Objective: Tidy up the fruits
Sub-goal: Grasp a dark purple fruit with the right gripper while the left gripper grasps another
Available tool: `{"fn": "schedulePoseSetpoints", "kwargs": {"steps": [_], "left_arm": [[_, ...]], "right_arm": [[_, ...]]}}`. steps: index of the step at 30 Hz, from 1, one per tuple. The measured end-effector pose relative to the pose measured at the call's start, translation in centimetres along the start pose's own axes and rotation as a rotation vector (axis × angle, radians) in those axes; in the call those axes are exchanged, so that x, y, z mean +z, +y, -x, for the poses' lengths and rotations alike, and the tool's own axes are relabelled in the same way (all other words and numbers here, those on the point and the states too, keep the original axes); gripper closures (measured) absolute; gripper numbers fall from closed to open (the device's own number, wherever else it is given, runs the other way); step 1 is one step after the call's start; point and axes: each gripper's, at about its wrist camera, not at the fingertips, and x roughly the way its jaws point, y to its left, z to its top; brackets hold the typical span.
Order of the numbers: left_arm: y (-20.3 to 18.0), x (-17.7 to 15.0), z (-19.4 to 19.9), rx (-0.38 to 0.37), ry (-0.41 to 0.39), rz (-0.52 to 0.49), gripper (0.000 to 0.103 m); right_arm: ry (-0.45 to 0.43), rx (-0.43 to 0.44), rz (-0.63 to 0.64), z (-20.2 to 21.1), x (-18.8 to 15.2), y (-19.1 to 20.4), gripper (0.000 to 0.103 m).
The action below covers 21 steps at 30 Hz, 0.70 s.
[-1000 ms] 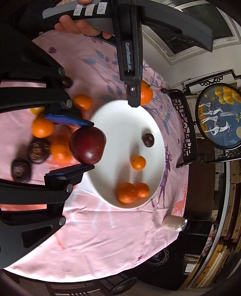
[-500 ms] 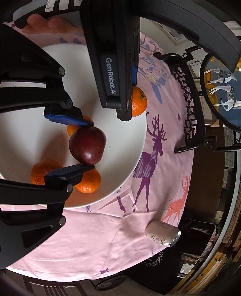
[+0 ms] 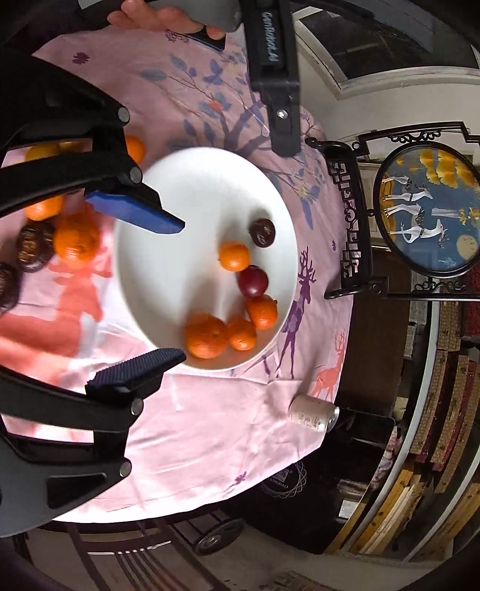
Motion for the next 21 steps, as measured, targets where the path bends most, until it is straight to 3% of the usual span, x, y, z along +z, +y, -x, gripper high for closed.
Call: {"fn": "schedulePoseSetpoints", "kwargs": {"steps": [1, 2, 3, 9, 17, 21], "left_arm": [[0.1, -2.0, 0.9, 0.007, 0.007, -0.004, 0.004], [0.1, -3.7, 1.7, 0.008, 0.008, -0.004, 0.004], [0.3, -5.5, 2.3, 0.009, 0.008, 0.006, 0.004], [0.9, -11.3, 4.4, 0.005, 0.029, 0.013, 0.004], [1.9, -13.1, 5.9, 0.028, 0.008, 0.020, 0.004], [2.1, -14.2, 6.0, 0.056, 0.016, -0.015, 0.004]], "right_arm": [[-0.008, -0.008, -0.017, 0.8, -1.3, 0.3, 0.027], [-0.015, -0.016, -0.037, 1.5, -2.6, 0.5, 0.009], [-0.031, -0.021, -0.059, 2.4, -3.8, 0.6, 0.003], [-0.050, -0.040, -0.075, 5.5, -6.4, 0.8, 0.002], [-0.036, -0.053, -0.069, 6.7, -7.8, 0.9, 0.002], [0.044, -0.087, -0.013, 5.3, -9.8, 1.6, 0.002]]}}
